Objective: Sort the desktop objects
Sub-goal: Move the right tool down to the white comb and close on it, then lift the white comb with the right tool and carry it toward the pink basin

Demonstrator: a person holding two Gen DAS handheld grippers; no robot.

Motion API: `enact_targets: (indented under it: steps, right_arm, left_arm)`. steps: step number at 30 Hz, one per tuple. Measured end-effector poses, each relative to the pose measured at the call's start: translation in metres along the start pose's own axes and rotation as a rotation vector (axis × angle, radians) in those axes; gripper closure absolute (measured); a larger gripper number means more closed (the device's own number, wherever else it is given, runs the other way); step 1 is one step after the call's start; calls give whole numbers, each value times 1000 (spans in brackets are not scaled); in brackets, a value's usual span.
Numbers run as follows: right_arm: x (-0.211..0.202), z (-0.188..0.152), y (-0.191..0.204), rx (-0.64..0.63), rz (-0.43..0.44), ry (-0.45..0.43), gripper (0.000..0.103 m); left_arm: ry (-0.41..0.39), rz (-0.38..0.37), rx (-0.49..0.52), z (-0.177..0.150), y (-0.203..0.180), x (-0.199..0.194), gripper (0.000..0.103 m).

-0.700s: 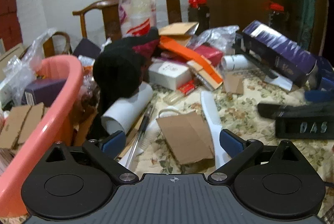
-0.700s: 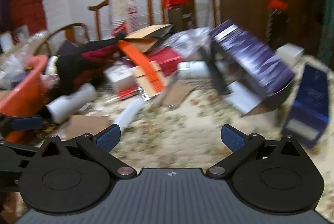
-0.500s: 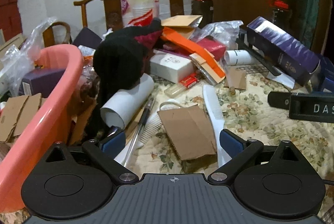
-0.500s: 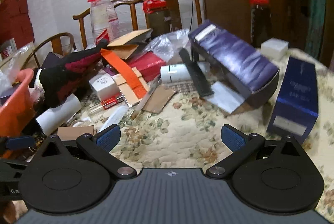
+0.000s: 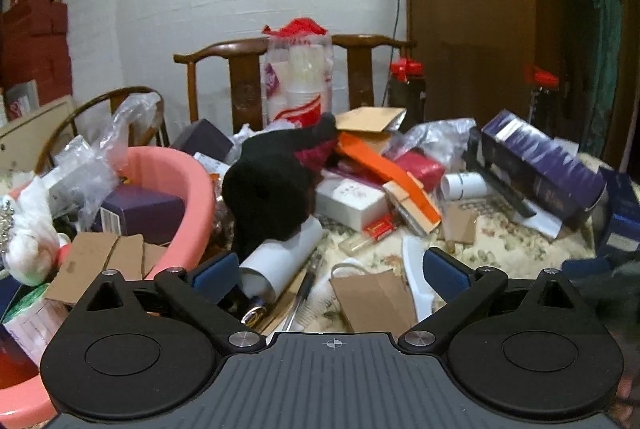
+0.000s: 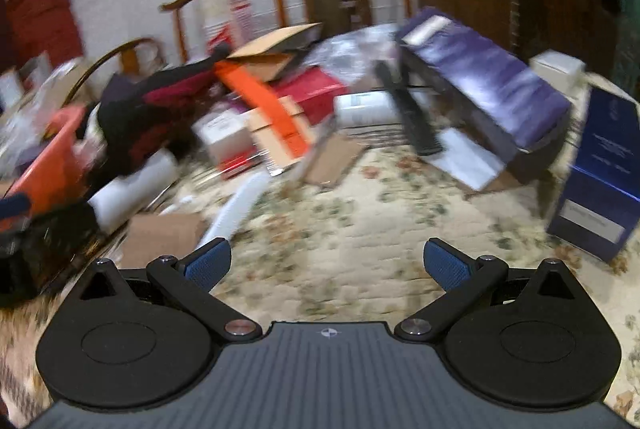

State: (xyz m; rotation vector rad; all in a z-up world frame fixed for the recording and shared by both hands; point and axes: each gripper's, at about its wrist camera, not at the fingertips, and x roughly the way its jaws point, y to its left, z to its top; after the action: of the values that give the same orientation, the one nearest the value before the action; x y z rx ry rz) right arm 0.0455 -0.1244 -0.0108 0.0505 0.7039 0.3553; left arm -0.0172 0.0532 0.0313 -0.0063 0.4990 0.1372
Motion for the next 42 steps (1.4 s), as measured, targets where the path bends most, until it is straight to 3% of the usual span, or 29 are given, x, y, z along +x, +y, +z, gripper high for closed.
enact_targets:
  steps: [4,8,11,13,16,17,20,21,27,31,32,34,35,36,37,39,41,42]
  right_arm:
    - [-1,-3,26,-76,40,15,1]
    - [7,-2,48,-130,60,48,13]
    - [18,2,59,-127,107,86,13]
    - [27,1,66,-137,114,121,24]
    - [29,0,66,-115,141,136,51]
    - [27,1,63,-103,165,146,72]
    - [18,0,53,-118,114,148,79]
    - [15,-2,47,-133,92,146,88]
    - [3,-5,1,-113,17,89,86]
    - [4,-9,-8,-112,47,72,84]
    - [4,-10,-6,-130,45,70,80]
    - [3,-10,-5,-143,37,77,51]
    - [5,-9,-5,-145,89,97,23]
    - [6,-11,-3,-166,155,117,7]
    - [8,-13,1,-200,162,125,6]
    - [7,-24,15,-287,94,94,6]
    - [5,-25,18,-263,75,85,9]
    - [3,-23,17,-247,80,86,16]
  left_arm:
    - [-7,-49,-48,3,8,-3,0]
    - [-21,-66,-83,5,16,-5,0]
    - [-25,-65,-98,5,20,-6,0]
    - [-18,-63,-106,5,22,-4,0]
    - [1,-60,-119,4,26,2,0]
    - [9,-61,-120,3,26,4,0]
    - [17,-53,-108,1,24,6,0]
    - [15,-52,-101,1,22,6,0]
    - [5,-23,-34,-5,7,7,0]
    - [15,-37,3,-10,-3,9,0]
    - [22,-48,7,-10,-5,9,0]
    - [20,-52,21,-12,-8,9,0]
    - [18,-49,27,-13,-9,9,0]
    - [17,-48,31,-13,-10,9,0]
    - [18,-49,32,-13,-10,9,0]
    - [25,-55,23,-13,-9,9,0]
    - [29,-62,12,-12,-7,9,0]
    - [29,-63,7,-12,-6,9,0]
